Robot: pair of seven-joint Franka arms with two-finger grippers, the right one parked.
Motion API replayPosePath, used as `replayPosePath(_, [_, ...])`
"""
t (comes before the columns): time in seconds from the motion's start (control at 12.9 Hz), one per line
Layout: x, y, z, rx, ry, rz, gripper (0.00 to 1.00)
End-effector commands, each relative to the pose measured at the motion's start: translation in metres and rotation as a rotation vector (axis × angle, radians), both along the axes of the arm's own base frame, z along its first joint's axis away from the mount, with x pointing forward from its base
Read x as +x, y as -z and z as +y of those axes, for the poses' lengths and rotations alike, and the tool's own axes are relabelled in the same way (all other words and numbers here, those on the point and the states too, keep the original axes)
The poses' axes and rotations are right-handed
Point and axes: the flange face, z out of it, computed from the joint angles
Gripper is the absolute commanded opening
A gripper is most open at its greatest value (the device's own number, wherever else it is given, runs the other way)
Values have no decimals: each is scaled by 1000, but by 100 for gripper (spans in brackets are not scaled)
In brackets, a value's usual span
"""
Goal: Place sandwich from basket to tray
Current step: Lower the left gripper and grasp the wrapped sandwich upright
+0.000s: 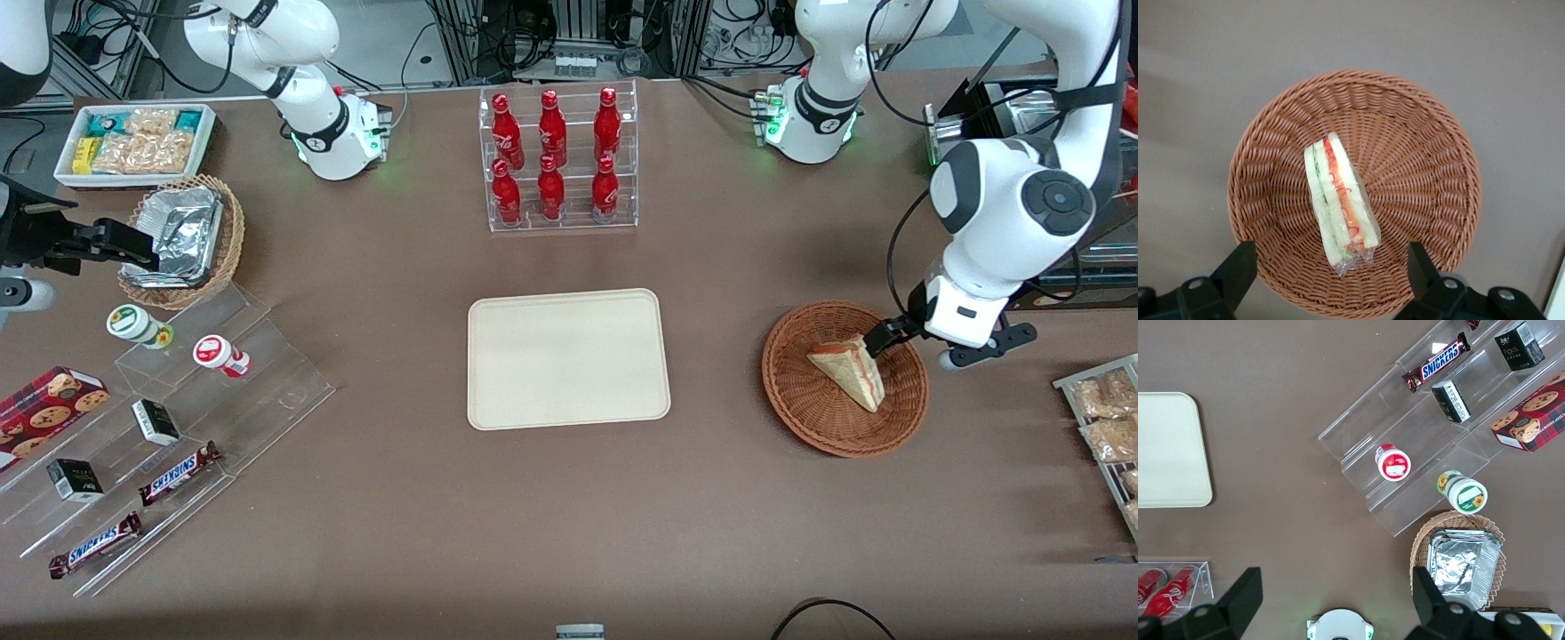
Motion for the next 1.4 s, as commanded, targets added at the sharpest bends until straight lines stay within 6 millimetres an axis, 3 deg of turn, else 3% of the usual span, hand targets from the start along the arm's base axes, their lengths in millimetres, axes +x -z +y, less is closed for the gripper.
replayPosePath(0.0, [-2,11,-5,-16,-115,-25,100])
replayPosePath(0.39, [3,51,-7,-40,-208,9,100])
replayPosePath(1.01, [6,79,-10,-54,-249,14,100])
replayPosePath(1.32, [6,105,-12,-51,-249,34,100])
